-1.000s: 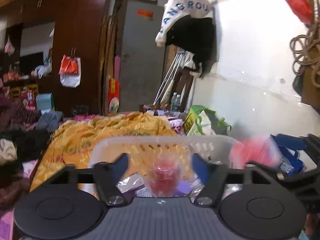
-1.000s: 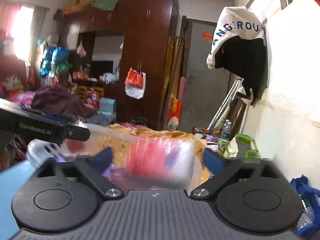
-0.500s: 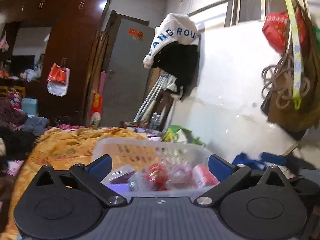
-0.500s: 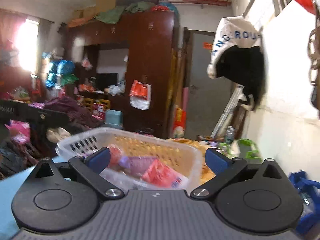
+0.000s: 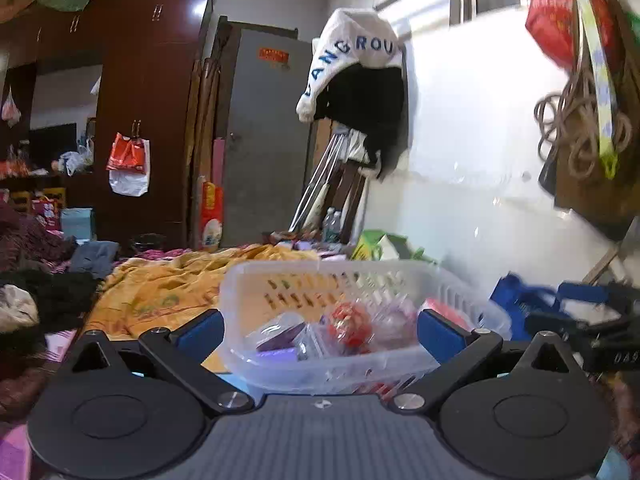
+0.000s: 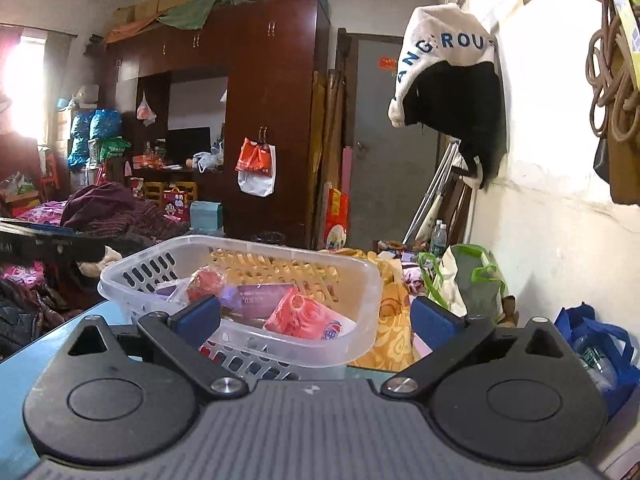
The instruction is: Organize objects
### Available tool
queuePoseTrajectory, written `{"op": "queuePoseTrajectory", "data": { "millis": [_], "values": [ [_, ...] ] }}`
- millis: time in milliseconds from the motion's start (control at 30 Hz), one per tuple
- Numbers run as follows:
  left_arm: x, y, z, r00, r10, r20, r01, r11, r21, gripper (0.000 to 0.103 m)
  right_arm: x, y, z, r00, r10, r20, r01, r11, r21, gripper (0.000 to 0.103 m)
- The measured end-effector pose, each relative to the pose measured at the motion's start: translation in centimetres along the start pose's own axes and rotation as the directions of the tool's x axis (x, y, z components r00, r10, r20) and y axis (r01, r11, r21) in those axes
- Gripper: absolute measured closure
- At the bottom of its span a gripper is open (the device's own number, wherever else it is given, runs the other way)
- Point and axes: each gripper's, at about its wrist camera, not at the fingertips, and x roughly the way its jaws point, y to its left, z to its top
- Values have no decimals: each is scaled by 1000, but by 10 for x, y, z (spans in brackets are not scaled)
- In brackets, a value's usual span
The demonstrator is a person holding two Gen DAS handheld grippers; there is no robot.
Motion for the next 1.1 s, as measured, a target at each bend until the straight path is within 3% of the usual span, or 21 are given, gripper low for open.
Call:
{"op": "queuePoseTrajectory", "data": {
  "millis": [167,433,767,1100],
  "values": [
    [3,-12,0,997,50,-52,-47,997,60,0,4,4,-2,1000,-12,-9,11,1000,-13,0],
    [3,-21,-2,990,120,-70,-115,990,77,0,7,2,-4,1000,-18,-23,18,1000,-2,0],
    [15,-25,-9,985,121,-124,-112,991,76,0,5,-1,-5,1000,-18,-25,19,1000,2,0],
    [16,-24,-9,982,138,-127,-132,990,56,0,5,3,-7,999,-32,-23,32,999,-12,0]
  ]
}}
